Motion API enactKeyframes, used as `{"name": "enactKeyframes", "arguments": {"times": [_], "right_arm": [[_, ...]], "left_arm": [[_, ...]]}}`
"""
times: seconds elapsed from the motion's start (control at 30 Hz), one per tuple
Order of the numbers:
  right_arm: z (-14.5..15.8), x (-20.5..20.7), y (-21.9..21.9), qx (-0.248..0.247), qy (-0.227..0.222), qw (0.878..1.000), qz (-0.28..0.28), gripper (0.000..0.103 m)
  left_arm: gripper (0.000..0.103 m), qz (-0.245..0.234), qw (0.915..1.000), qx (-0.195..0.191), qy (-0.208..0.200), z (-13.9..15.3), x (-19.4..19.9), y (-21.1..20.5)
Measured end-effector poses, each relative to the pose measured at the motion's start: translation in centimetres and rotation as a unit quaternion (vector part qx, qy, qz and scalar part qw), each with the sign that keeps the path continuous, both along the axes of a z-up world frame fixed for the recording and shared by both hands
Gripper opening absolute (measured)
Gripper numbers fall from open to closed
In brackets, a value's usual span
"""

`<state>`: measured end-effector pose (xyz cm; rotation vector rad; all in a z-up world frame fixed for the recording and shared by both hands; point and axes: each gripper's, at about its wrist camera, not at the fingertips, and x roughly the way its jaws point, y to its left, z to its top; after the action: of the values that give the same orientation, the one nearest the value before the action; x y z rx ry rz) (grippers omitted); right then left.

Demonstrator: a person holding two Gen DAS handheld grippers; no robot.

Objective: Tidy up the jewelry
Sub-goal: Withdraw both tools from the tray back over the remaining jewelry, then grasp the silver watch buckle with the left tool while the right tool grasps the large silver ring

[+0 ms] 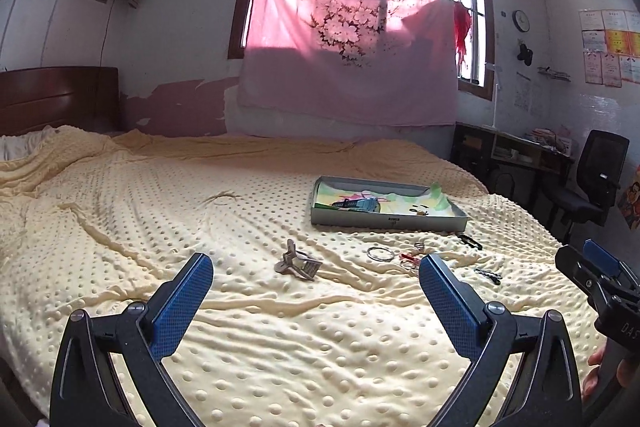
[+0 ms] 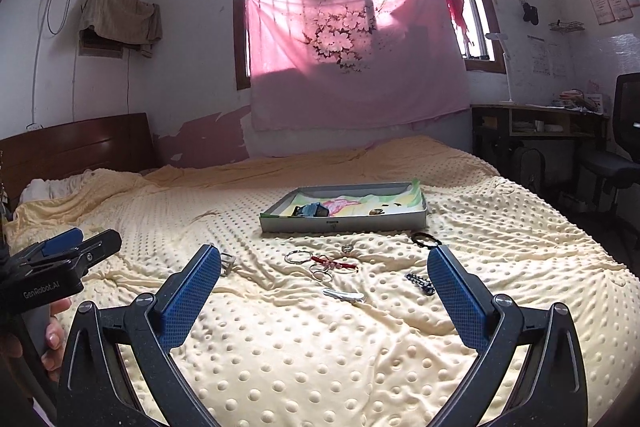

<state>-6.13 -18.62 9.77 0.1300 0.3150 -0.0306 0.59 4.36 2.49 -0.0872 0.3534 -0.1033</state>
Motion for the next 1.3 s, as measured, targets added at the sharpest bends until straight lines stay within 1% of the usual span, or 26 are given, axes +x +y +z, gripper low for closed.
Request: {"name": "enactKeyframes", "arguments": {"times": [0.23, 0.43, 0.57, 0.77, 0.8, 0.83, 0.87, 0.9, 0.93, 0.97, 1.03, 1.07, 1.13, 1.17, 1.23, 1.3], "right_arm": [[-0.1, 3.6, 0.3, -0.001, 0.008, 1.000, 0.011, 0.102], [-0.3, 7.8, 0.4, 0.000, 0.010, 1.000, 0.022, 0.102], [-1.0, 11.0, 0.7, 0.005, 0.015, 0.999, 0.032, 0.102], [-2.7, 16.0, 1.7, 0.003, 0.047, 0.997, 0.069, 0.100], [-3.0, 16.9, 1.9, 0.002, 0.055, 0.996, 0.076, 0.094], [-3.4, 17.6, 2.1, -0.002, 0.065, 0.994, 0.082, 0.083], [-3.9, 18.4, 2.2, -0.006, 0.075, 0.993, 0.087, 0.077], [-4.3, 19.2, 2.2, -0.007, 0.087, 0.992, 0.093, 0.068], [-4.7, 19.7, 2.2, -0.005, 0.096, 0.991, 0.097, 0.064], [-5.2, 20.5, 2.3, -0.003, 0.109, 0.989, 0.103, 0.062], [-6.2, 21.7, 2.5, -0.003, 0.132, 0.985, 0.112, 0.051], [-6.7, 22.1, 2.5, 0.000, 0.142, 0.983, 0.117, 0.048], [-7.6, 23.1, 2.5, 0.006, 0.163, 0.979, 0.126, 0.046], [-8.1, 23.5, 2.6, 0.006, 0.172, 0.976, 0.131, 0.045], [-8.8, 24.2, 3.1, 0.003, 0.187, 0.972, 0.140, 0.034], [-9.5, 24.9, 3.6, -0.003, 0.204, 0.967, 0.151, 0.032]], "left_arm": [[0.103, 0.012, 0.9999, 0.003, 0.011, -0.3, 2.8, 0.5], [0.103, 0.022, 0.9995, -0.003, 0.022, -0.7, 6.0, 0.8], [0.103, 0.027, 0.9991, -0.003, 0.033, -1.3, 8.5, 1.0], [0.103, 0.024, 0.9975, -0.008, 0.066, -2.5, 12.3, 1.4], [0.099, 0.022, 0.9972, -0.009, 0.071, -2.8, 12.9, 1.4], [0.093, 0.020, 0.9968, -0.009, 0.076, -3.1, 13.5, 1.4], [0.089, 0.017, 0.9963, -0.009, 0.083, -3.4, 14.1, 1.5], [0.084, 0.014, 0.9955, -0.011, 0.093, -3.8, 14.8, 1.5], [0.078, 0.011, 0.9949, -0.012, 0.100, -4.2, 15.3, 1.5], [0.076, 0.009, 0.9942, -0.014, 0.106, -4.5, 15.8, 1.5], [0.065, 0.003, 0.9927, -0.018, 0.119, -5.2, 16.8, 1.5], [0.062, -0.001, 0.9917, -0.022, 0.127, -5.6, 17.2, 1.4], [0.051, -0.008, 0.9898, -0.024, 0.140, -6.3, 18.0, 1.2], [0.048, -0.011, 0.9890, -0.025, 0.146, -6.7, 18.3, 1.0], [0.040, -0.017, 0.9870, -0.026, 0.158, -7.3, 19.0, 0.8], [0.034, -0.022, 0.9850, -0.029, 0.169, -7.8, 19.5, 0.7]]}}
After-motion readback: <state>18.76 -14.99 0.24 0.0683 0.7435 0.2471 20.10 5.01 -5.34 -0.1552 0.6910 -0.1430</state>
